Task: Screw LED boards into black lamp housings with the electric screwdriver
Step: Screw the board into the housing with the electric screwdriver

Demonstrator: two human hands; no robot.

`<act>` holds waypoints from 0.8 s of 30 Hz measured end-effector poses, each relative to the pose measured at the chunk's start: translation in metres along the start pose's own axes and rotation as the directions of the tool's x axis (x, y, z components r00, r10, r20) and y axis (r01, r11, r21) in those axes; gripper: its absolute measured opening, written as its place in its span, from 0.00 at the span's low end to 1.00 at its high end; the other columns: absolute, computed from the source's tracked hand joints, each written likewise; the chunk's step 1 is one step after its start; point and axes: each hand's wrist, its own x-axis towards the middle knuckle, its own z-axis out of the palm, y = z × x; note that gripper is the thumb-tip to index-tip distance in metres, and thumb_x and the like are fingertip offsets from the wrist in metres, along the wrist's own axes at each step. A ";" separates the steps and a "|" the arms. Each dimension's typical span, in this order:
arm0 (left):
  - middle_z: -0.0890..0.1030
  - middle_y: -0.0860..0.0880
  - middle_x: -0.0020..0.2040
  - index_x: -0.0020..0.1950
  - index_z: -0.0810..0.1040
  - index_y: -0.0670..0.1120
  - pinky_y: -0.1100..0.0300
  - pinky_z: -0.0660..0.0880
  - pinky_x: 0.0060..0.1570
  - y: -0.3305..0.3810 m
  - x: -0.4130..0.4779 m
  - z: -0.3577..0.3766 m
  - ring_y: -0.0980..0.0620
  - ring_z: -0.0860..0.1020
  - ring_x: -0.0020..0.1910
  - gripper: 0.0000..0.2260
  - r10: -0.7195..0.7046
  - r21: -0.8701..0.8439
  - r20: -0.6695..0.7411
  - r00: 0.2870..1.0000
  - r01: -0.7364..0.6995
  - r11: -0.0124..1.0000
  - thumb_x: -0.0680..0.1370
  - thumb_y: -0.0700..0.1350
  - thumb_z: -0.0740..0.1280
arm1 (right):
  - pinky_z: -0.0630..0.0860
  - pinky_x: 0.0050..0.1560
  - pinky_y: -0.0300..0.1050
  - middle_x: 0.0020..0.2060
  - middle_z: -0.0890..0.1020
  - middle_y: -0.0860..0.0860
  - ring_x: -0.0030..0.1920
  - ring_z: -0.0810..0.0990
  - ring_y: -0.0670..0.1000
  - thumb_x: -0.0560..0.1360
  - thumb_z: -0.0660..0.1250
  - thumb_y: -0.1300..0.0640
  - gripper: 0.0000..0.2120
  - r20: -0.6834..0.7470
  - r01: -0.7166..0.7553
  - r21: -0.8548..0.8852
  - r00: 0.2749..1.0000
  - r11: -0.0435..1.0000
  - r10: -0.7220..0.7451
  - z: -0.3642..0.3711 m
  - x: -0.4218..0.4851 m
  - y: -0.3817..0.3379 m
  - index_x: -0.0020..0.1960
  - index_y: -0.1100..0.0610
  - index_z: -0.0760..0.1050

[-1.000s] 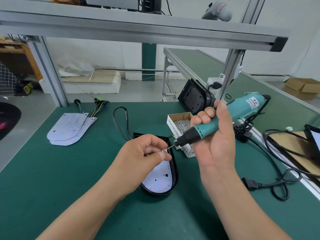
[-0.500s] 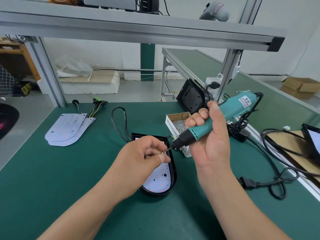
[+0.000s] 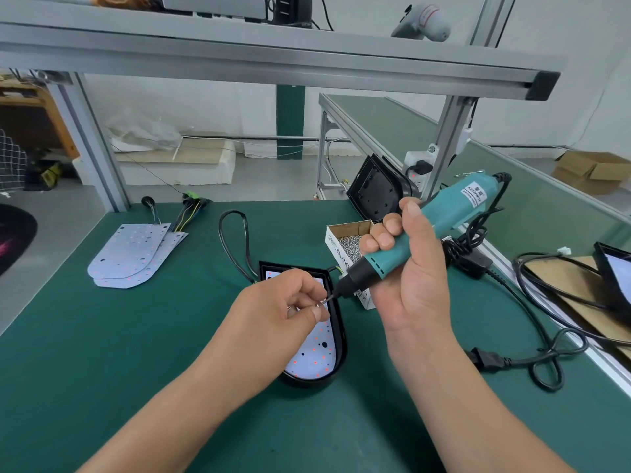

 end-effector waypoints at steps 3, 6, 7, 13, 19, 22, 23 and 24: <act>0.86 0.62 0.48 0.51 0.79 0.65 0.72 0.70 0.33 -0.002 -0.001 0.000 0.61 0.72 0.31 0.12 0.016 0.017 -0.002 1.000 -0.016 1.000 0.80 0.46 0.72 | 0.75 0.39 0.42 0.37 0.73 0.49 0.34 0.73 0.46 0.81 0.70 0.57 0.04 0.021 0.014 -0.018 1.000 1.000 -0.013 0.000 -0.001 0.001 0.53 0.54 0.75; 0.86 0.62 0.48 0.51 0.80 0.65 0.70 0.72 0.33 -0.004 0.000 0.000 0.60 0.72 0.31 0.11 0.026 0.029 0.004 1.000 -0.026 0.999 0.80 0.46 0.71 | 0.75 0.39 0.42 0.37 0.73 0.49 0.34 0.73 0.46 0.81 0.71 0.56 0.05 0.017 0.018 -0.025 1.000 1.000 -0.017 0.000 0.000 0.002 0.53 0.54 0.75; 0.86 0.62 0.48 0.51 0.79 0.65 0.69 0.72 0.33 -0.004 0.000 0.000 0.59 0.72 0.32 0.11 0.028 0.036 0.008 1.000 -0.028 0.999 0.80 0.46 0.71 | 0.75 0.39 0.42 0.37 0.73 0.49 0.34 0.73 0.46 0.81 0.71 0.56 0.05 0.010 0.015 -0.022 1.000 1.000 -0.014 0.000 0.000 0.002 0.53 0.54 0.75; 0.85 0.63 0.47 0.51 0.80 0.64 0.71 0.71 0.33 -0.005 -0.001 0.002 0.59 0.71 0.31 0.09 0.037 0.044 0.011 0.999 -0.038 0.998 0.81 0.47 0.71 | 0.75 0.39 0.42 0.37 0.73 0.49 0.33 0.73 0.46 0.82 0.70 0.57 0.05 -0.036 0.002 -0.011 0.999 1.000 -0.003 -0.002 0.000 0.002 0.53 0.54 0.74; 0.85 0.62 0.47 0.50 0.80 0.64 0.71 0.71 0.33 -0.005 0.000 0.002 0.60 0.73 0.32 0.10 0.024 0.050 -0.003 1.000 -0.024 0.998 0.80 0.47 0.72 | 0.75 0.40 0.43 0.37 0.73 0.49 0.34 0.72 0.47 0.83 0.69 0.57 0.03 0.041 0.017 -0.072 0.999 0.997 -0.014 0.000 0.000 0.001 0.54 0.54 0.75; 0.85 0.63 0.47 0.50 0.78 0.64 0.70 0.71 0.32 -0.006 -0.002 0.003 0.59 0.74 0.32 0.13 0.030 0.079 -0.001 1.000 -0.030 0.996 0.81 0.44 0.70 | 0.75 0.41 0.43 0.37 0.73 0.50 0.34 0.73 0.48 0.82 0.70 0.56 0.03 0.087 0.054 -0.130 0.995 0.990 -0.043 0.002 -0.004 0.004 0.54 0.53 0.76; 0.85 0.63 0.47 0.50 0.78 0.65 0.70 0.71 0.32 -0.005 -0.002 0.003 0.59 0.74 0.32 0.13 0.029 0.091 -0.001 1.000 -0.028 0.995 0.81 0.43 0.69 | 0.75 0.41 0.44 0.37 0.73 0.50 0.34 0.73 0.48 0.82 0.71 0.55 0.04 0.097 0.061 -0.134 0.994 0.989 -0.048 0.003 -0.004 0.005 0.54 0.53 0.77; 0.85 0.63 0.47 0.50 0.77 0.65 0.68 0.72 0.32 -0.006 -0.002 0.003 0.59 0.74 0.32 0.13 0.026 0.094 -0.003 1.000 -0.025 0.995 0.82 0.44 0.69 | 0.75 0.41 0.44 0.38 0.73 0.50 0.34 0.73 0.48 0.81 0.72 0.55 0.04 0.098 0.063 -0.134 0.994 0.989 -0.050 0.004 -0.005 0.006 0.54 0.53 0.77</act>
